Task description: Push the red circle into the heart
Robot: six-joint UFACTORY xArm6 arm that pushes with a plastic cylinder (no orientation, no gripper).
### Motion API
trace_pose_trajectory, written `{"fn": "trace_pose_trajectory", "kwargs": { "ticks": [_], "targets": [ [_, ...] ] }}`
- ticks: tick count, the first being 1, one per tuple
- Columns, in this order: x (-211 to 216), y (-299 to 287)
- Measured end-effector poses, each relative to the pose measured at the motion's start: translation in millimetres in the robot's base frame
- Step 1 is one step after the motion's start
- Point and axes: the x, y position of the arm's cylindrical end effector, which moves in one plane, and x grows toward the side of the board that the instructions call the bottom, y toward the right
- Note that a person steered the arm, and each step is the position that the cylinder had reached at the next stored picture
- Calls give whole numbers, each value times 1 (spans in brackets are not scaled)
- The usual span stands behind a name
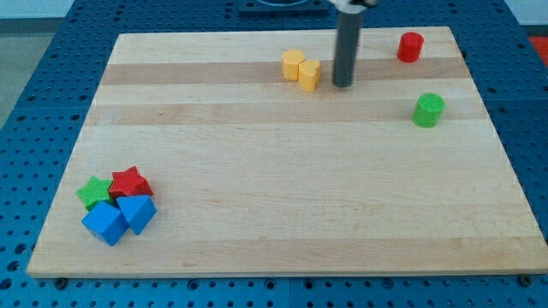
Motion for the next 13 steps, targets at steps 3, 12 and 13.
{"fn": "trace_pose_trajectory", "kwargs": {
  "ticks": [3, 12, 13],
  "targets": [
    [0, 153],
    [-79, 139],
    [-79, 135]
  ]
}}
